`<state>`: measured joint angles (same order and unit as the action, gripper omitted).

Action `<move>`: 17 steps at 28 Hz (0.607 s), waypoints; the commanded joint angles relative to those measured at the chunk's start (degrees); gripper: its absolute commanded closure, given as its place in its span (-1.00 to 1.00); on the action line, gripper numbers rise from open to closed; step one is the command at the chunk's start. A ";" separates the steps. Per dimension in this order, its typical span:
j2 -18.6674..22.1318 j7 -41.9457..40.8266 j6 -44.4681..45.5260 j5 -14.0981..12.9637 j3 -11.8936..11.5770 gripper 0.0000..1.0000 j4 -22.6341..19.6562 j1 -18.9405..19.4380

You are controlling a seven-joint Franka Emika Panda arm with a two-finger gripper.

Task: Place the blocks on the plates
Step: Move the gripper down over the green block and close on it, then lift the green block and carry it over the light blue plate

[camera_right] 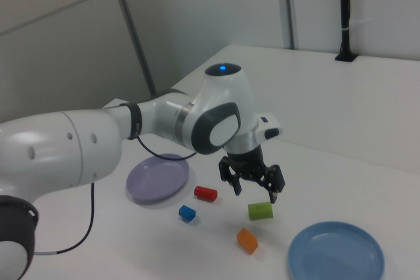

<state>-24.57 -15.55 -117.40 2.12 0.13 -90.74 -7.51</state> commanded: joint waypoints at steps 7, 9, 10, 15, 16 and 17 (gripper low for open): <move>-4.34 -1.67 -4.33 2.88 0.48 -1.00 -0.14 0.65; -5.13 -2.46 -4.59 5.25 0.57 -1.00 -0.14 1.27; -5.65 -2.90 -4.68 6.30 0.57 -1.00 -0.14 1.79; -7.42 -3.61 -6.08 8.07 0.57 -1.00 -0.06 2.94; -7.50 -3.96 -6.61 8.07 0.57 -1.00 -0.06 3.03; -7.85 -4.66 -7.92 7.90 0.57 -1.00 -0.06 3.03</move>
<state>-31.52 -17.58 -121.89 9.13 1.04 -90.74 -5.10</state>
